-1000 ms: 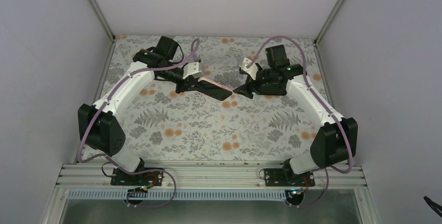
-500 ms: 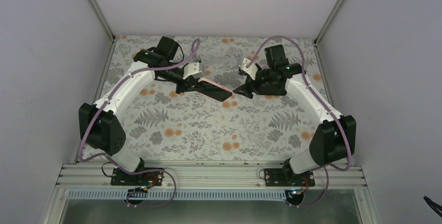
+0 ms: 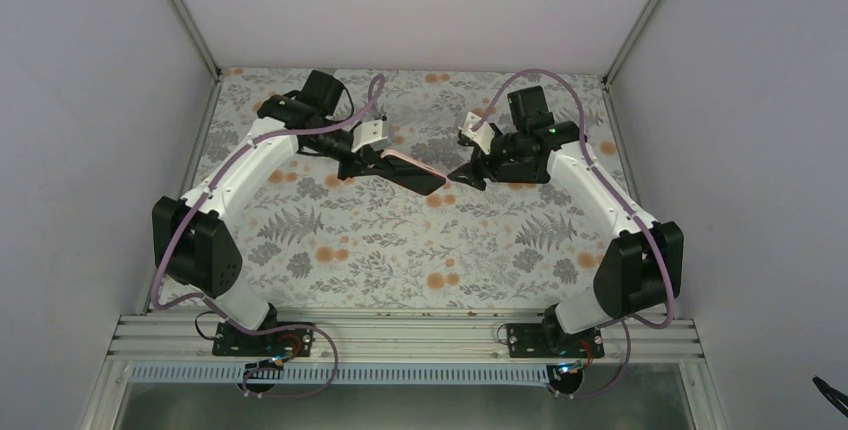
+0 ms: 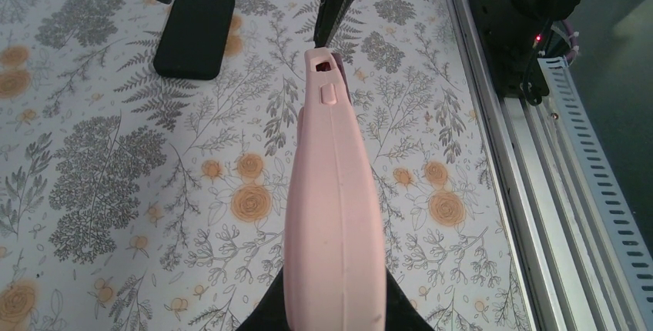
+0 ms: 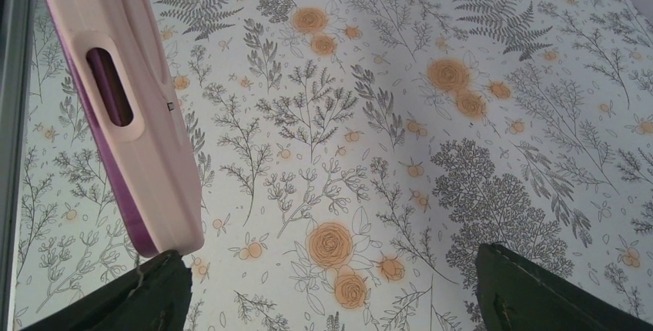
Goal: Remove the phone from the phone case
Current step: Remove the phone case from the phone.
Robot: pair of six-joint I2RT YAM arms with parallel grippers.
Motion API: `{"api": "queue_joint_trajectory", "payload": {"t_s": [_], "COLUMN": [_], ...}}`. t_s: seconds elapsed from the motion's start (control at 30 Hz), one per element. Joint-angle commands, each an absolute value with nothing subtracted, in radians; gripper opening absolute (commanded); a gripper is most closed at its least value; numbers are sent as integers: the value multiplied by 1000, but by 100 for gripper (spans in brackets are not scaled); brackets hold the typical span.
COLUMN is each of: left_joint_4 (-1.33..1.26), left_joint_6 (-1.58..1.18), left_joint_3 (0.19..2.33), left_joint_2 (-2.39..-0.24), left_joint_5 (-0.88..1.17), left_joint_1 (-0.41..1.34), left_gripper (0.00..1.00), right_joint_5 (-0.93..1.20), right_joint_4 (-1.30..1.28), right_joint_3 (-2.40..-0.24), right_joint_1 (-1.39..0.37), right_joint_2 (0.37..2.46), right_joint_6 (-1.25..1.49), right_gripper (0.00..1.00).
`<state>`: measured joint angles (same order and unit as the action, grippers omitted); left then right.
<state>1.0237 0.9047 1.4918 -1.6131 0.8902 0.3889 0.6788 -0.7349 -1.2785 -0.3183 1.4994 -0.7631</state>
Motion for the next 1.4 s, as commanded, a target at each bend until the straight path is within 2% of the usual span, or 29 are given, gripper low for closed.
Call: {"api": "queue_joint_trajectory", "payload": {"t_s": [0.0, 1.37], "left_joint_4": [985, 1013], "left_joint_6": [915, 920], "left_joint_3": [1500, 1546], "left_joint_2": [-1605, -1619], "left_joint_5": [948, 983], "left_joint_1": [390, 397], "left_gripper": [2, 2], "right_joint_5": [721, 732], "right_joint_4": [-750, -704], "right_joint_3": [-1282, -1278], "right_joint_1": [-315, -322], "right_joint_2": [1477, 1525], "right_joint_6": [-784, -755], "right_gripper": [92, 91]}}
